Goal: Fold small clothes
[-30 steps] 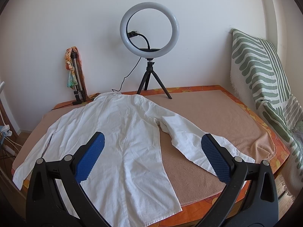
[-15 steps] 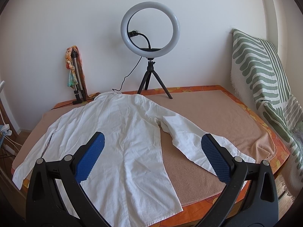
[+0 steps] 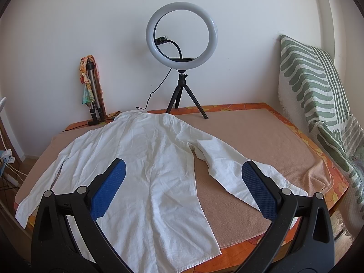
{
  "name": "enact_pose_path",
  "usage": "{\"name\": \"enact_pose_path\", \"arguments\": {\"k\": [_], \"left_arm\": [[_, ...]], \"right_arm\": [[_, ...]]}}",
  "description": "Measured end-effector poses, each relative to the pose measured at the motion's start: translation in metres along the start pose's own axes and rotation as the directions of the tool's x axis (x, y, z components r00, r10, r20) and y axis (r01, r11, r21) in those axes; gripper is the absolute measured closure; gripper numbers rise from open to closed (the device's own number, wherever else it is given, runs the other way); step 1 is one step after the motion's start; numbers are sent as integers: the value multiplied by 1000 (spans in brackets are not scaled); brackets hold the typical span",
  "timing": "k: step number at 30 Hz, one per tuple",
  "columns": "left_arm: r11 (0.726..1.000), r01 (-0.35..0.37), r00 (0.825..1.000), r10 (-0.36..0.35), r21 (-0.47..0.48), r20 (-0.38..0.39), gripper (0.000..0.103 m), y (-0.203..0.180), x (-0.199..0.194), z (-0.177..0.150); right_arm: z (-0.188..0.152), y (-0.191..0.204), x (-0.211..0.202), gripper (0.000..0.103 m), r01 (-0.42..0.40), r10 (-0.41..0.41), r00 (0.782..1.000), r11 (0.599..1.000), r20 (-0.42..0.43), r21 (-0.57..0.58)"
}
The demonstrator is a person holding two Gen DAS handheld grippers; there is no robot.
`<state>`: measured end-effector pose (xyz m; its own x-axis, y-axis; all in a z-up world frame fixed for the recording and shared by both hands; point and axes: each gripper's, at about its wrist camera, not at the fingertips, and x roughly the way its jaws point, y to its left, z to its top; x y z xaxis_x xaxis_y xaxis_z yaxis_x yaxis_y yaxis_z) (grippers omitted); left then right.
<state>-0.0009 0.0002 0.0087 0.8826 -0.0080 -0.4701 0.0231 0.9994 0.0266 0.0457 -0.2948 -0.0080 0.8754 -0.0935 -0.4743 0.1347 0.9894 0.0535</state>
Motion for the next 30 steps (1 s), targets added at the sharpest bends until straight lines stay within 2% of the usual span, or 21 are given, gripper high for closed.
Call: {"name": "enact_pose_path", "arguments": {"k": [30], "left_arm": [[1000,-3,1000,3,-17,-14,0,6,5,-3]], "right_arm": [[-2,-2,2,0,-12,13,1000,1000,-13,15]]}}
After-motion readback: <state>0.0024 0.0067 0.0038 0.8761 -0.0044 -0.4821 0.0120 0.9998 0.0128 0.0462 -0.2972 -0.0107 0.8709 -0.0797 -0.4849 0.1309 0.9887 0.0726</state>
